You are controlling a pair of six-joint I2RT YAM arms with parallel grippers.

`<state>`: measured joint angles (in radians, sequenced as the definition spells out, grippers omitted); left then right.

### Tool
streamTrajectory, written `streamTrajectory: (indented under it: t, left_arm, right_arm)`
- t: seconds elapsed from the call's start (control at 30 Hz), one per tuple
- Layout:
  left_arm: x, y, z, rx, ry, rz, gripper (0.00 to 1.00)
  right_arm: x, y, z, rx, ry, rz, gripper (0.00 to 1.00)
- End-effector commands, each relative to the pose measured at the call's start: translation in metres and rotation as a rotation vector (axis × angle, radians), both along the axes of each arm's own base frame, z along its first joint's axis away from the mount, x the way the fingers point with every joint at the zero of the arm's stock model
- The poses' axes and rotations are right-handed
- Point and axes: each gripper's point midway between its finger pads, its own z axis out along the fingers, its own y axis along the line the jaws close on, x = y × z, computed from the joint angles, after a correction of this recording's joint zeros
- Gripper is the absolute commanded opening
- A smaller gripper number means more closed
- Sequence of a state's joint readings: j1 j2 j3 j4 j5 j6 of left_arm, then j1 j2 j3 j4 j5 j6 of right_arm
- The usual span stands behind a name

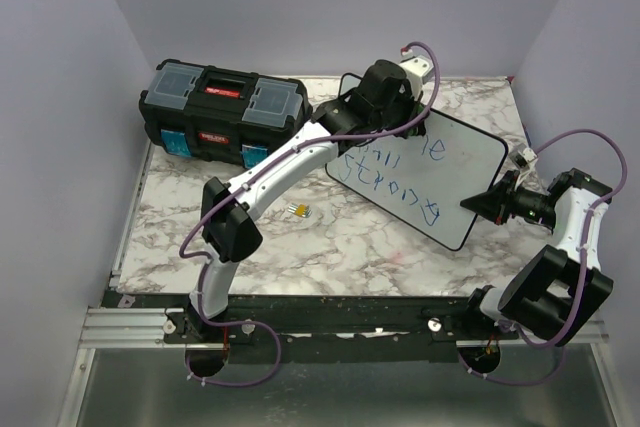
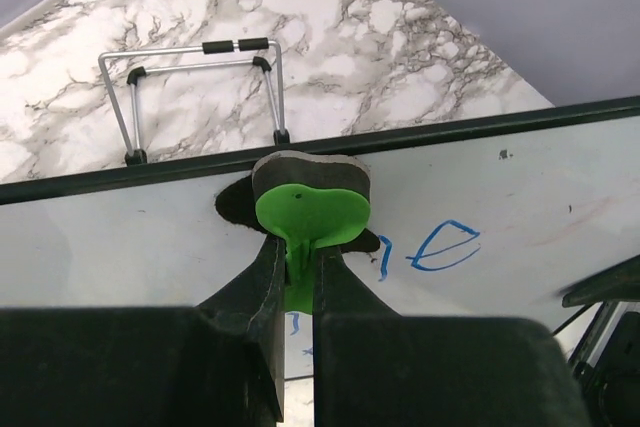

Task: Erase the whiteboard
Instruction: Erase the whiteboard at the center of the board.

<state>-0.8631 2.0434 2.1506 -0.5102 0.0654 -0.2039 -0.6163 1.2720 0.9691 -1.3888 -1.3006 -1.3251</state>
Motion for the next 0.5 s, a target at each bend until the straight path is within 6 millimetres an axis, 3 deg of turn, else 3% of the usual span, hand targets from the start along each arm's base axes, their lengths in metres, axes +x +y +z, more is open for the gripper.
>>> streamTrajectory:
  t: [0.0,0.23,0.47]
  left_arm:
    - [0.018,0.004,-0.016,0.010,0.037,0.036,0.00]
    - [0.014,0.011,-0.030,0.026,0.065,0.041,0.00]
    - [-0.009,-0.007,-0.027,0.016,0.074,-0.024,0.00]
  right_arm:
    - [-0.003,0.009,0.012,-0.007,-0.078,0.028,0.01]
    - [-0.003,0.009,0.012,-0.006,-0.079,0.026,0.01]
    - [-0.003,0.009,0.012,-0.005,-0.077,0.026,0.01]
